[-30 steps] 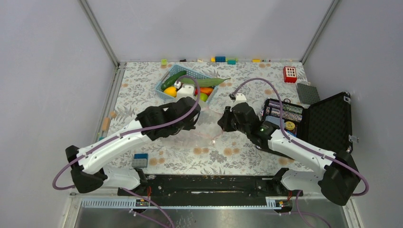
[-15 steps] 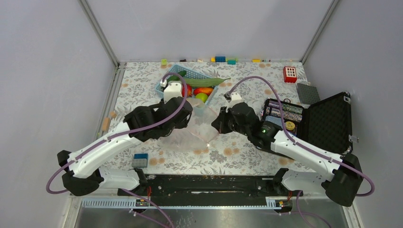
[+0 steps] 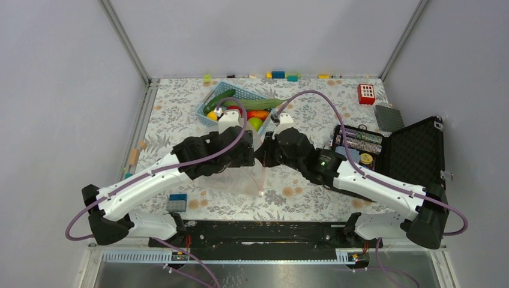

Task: Place the food in the zip-top bag and seal the zipper
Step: Open the zipper of the food storage bag.

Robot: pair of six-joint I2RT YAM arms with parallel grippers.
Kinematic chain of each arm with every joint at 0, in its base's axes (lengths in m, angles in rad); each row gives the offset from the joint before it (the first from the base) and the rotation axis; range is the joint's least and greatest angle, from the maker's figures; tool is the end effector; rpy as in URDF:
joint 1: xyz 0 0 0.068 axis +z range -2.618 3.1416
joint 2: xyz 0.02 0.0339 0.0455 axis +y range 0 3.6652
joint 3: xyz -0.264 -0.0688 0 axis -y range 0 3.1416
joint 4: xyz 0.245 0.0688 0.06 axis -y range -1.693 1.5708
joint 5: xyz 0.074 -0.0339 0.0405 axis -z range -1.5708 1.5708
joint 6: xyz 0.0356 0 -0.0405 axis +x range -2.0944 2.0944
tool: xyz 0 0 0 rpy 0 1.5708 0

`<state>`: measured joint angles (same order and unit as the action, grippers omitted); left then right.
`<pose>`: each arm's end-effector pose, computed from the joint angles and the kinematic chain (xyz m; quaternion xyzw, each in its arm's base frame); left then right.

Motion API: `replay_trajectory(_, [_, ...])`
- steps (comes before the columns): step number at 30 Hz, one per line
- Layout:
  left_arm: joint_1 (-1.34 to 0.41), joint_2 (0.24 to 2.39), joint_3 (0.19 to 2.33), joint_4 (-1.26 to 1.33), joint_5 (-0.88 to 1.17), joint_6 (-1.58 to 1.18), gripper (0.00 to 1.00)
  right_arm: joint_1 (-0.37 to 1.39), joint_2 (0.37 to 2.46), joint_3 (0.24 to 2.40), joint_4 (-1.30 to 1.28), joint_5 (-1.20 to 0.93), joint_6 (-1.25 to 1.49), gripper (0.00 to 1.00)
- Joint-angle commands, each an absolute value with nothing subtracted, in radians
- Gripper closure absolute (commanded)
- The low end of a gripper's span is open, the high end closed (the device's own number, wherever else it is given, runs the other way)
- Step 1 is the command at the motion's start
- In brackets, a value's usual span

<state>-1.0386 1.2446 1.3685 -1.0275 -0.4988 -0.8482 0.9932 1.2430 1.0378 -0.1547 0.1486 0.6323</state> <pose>0.1346 -0.1949 0.3707 0.0066 0.9192 -0.1200 0.3751 0.1624 0.2395 0.3338 -0.1056 0.8142 0.3702 0.4345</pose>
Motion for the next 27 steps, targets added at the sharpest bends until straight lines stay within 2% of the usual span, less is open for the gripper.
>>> replay_trajectory(1, [-1.035,1.261,1.337,-0.971,-0.491,-0.943,0.3,1.014,1.241,1.079,-0.169,0.226,0.67,1.0])
replay_trajectory(12, [-1.035,1.262,1.401,-1.326,-0.643,-1.047,0.86,1.012,1.243,1.066,-0.24,0.352,0.627,1.0])
replay_trajectory(17, [-1.036,1.24,1.498,-1.519,-0.746,-1.072,0.9,0.99,1.267,1.08,-0.299,0.377,0.591,1.0])
replay_trajectory(27, [-1.036,1.205,1.603,-1.501,-0.779,-0.935,1.0,0.859,1.345,1.09,-0.366,0.236,0.568,1.0])
